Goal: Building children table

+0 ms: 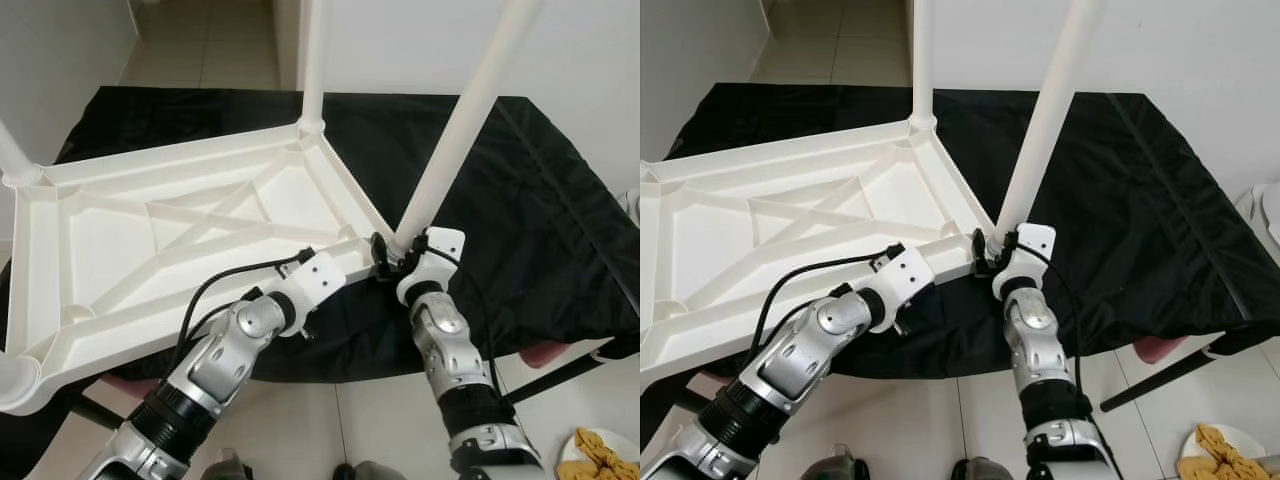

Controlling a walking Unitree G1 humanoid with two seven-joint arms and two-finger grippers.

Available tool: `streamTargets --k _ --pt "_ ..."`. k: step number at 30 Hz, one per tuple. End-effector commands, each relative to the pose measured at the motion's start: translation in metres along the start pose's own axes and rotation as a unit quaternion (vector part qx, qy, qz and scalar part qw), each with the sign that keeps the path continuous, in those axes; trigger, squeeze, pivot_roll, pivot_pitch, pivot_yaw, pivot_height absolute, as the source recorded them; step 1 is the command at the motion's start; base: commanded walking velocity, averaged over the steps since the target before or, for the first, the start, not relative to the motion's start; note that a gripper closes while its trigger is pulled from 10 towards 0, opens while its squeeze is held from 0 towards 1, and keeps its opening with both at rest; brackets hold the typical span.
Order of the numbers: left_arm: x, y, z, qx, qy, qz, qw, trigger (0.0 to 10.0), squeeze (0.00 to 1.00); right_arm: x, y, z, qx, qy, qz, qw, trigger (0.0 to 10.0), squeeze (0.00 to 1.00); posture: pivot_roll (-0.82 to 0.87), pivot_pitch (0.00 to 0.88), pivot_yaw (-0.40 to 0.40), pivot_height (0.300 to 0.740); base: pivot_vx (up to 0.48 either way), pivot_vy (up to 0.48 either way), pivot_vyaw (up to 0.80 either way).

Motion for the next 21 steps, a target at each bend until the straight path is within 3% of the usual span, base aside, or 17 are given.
streamTargets --k 1,3,8,13,15,21 --pt "0.010 0.003 0.002 0.003 0.015 -0.024 1.000 10.0 0.00 0.005 -0.005 -0.014 -0.022 0.002 0.018 1.000 10.0 0.00 0.06 0.018 -0.037 0.740 0.000 0.000 0.00" --pt "0.010 0.003 0.002 0.003 0.015 -0.024 1.000 10.0 0.00 0.005 -0.005 -0.014 -0.022 0.002 0.018 1.000 10.0 0.00 0.06 0.018 -0.037 0.740 0.000 0.000 0.00" --pt "0.010 0.003 0.002 0.002 0.018 -0.025 1.000 10.0 0.00 0.008 -0.008 0.000 0.019 -0.058 0.160 0.985 10.0 0.00 0.06 0.007 -0.027 0.740 0.000 0.000 0.00" --pt "0.010 0.003 0.002 0.002 0.019 -0.025 0.999 10.0 0.00 0.006 -0.009 0.003 0.028 -0.066 0.190 0.979 10.0 0.00 0.06 0.006 -0.024 0.740 0.000 0.000 0.00" --pt "0.010 0.003 0.003 0.002 0.021 -0.027 0.999 10.0 0.00 0.005 -0.012 0.001 0.022 -0.078 0.234 0.969 10.0 0.00 0.06 0.005 -0.015 0.740 0.000 0.000 0.00" --pt "0.010 0.003 0.003 0.002 0.024 -0.029 0.999 10.0 0.00 0.010 -0.014 -0.009 -0.006 -0.091 0.280 0.956 10.0 0.00 0.06 0.008 -0.011 0.740 0.000 0.000 0.00"
Point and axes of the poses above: a point about 5 cm out from each wrist's last joint towards the gripper, its own y axis pointing out of the wrist towards the gripper, its own z axis along the axis of the wrist's last joint, x = y × z, the point moved 5 cm from there along y, pointing out of the wrist towards the gripper, and after that the axes turned 9 degrees about -y, right-handed, at the moved point
